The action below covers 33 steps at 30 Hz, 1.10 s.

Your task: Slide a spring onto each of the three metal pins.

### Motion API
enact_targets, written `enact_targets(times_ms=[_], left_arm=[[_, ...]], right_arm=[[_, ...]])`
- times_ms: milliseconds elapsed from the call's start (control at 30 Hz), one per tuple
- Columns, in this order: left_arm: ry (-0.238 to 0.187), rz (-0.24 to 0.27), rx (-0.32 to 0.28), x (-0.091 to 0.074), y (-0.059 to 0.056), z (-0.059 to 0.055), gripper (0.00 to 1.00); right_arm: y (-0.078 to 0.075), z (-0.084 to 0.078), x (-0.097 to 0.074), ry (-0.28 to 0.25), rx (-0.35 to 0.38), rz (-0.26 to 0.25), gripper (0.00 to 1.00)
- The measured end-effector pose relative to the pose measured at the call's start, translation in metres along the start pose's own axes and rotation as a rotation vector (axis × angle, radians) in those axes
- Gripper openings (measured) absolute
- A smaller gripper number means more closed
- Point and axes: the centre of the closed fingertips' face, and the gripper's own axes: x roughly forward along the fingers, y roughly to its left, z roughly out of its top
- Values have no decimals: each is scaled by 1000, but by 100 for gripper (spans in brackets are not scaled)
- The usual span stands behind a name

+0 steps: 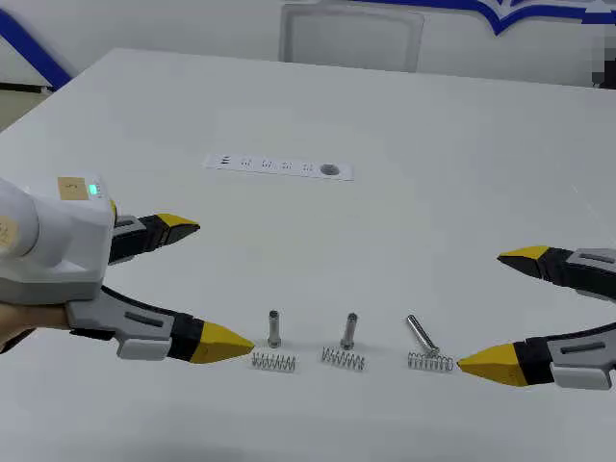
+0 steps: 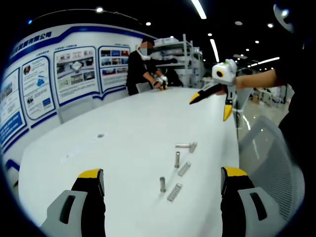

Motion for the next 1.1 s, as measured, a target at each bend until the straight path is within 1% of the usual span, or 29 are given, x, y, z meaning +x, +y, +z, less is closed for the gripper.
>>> enact_targets(times_ms=[67, 167, 200, 267, 300, 400, 467, 633, 667, 733, 833, 967, 1033, 1100], left_arm=[[15, 1, -4, -1, 0, -3, 100], [14, -6, -8, -2, -2, -3, 100], [7, -11, -13, -2, -3, -2, 100], [-31, -17, -31, -2, -5, 4, 100], [-36, -18, -34, -2, -5, 5, 100], [-27, -16, -26, -2, -5, 5, 100], [-14, -18, -22, -2, -5, 2, 100], [-9, -18, -22, -2, -6, 0, 99], [-7, -16, -20, -2, -7, -1, 99], [-6, -17, -19, -2, -7, -1, 99], [-6, -17, -16, -4, -8, -1, 99], [-10, -11, -19, -5, -7, -1, 99], [-14, -9, -19, -6, -6, 0, 99], [-27, -12, -25, -6, -7, 2, 99]], right_arm=[[1, -2, 0, 10, -3, 5, 85], [2, -4, 1, 17, -5, 10, 85], [2, -5, 1, 22, -5, 11, 85], [3, -7, 1, 32, -7, 14, 85], [3, -8, 1, 36, -10, 15, 85], [5, -9, 1, 42, -12, 22, 85], [8, -9, 2, 45, -13, 26, 85], [12, -10, 3, 52, -15, 36, 85], [12, -11, 3, 55, -17, 34, 85], [7, -10, 3, 50, -27, 6, 84], [3, -4, -1, 20, 6, -3, 83], [2, -5, -3, 31, -4, -7, 83], [0, -5, -3, 29, -8, -17, 83], [0, -4, -4, 25, 0, -22, 83]])
